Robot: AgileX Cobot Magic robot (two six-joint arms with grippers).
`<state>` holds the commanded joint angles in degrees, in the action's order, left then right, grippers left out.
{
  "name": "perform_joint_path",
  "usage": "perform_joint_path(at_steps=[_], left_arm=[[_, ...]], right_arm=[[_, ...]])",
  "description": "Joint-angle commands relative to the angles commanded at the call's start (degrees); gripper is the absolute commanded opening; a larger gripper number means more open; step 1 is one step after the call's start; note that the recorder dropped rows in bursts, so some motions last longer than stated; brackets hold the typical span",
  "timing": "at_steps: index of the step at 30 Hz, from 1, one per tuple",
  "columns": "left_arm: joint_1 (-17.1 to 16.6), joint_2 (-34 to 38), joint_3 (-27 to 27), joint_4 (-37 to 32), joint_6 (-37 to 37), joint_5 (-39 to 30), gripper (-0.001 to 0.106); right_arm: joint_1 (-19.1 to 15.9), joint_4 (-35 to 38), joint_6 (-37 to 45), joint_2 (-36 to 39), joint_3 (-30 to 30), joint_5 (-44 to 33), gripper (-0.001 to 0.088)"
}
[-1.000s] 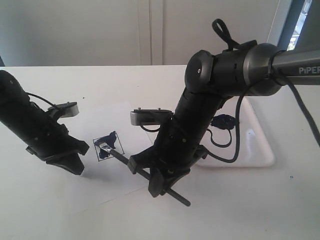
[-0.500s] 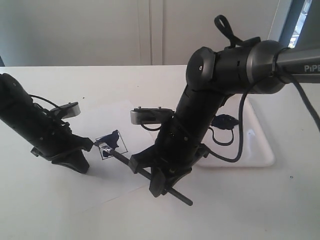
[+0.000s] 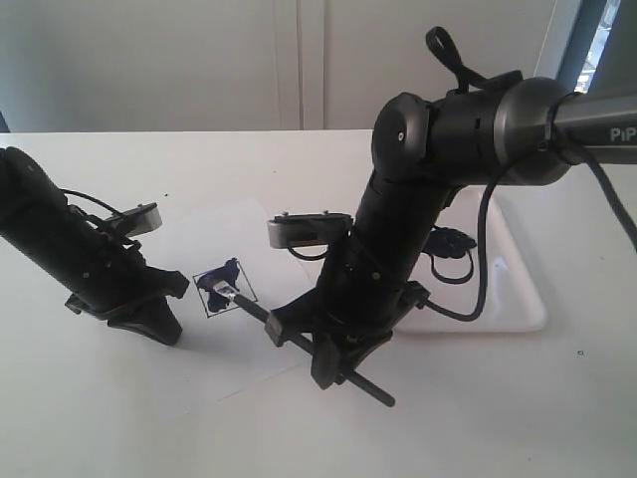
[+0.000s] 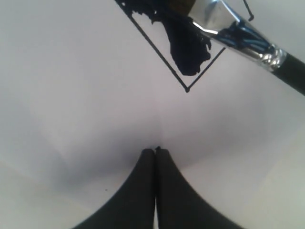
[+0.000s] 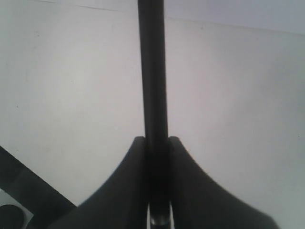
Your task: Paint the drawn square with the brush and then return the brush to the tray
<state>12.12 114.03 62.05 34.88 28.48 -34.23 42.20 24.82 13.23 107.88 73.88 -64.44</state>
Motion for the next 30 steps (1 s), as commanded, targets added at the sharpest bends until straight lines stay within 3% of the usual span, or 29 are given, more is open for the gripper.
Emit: perform_joint_path(at_steps=[20,30], left_arm=[[0.0,0.0,0.0,-0.22,-0.21,0.15,0.0],[0.0,0.0,0.0,-0.22,-0.31,0.25,0.0]], right_arm=[[0.0,-0.49,0.0,-2.43,0.0,-3.36,0.0],[0.0,-2.01,-0.4,-2.33,-0.32,-1.18,0.0]])
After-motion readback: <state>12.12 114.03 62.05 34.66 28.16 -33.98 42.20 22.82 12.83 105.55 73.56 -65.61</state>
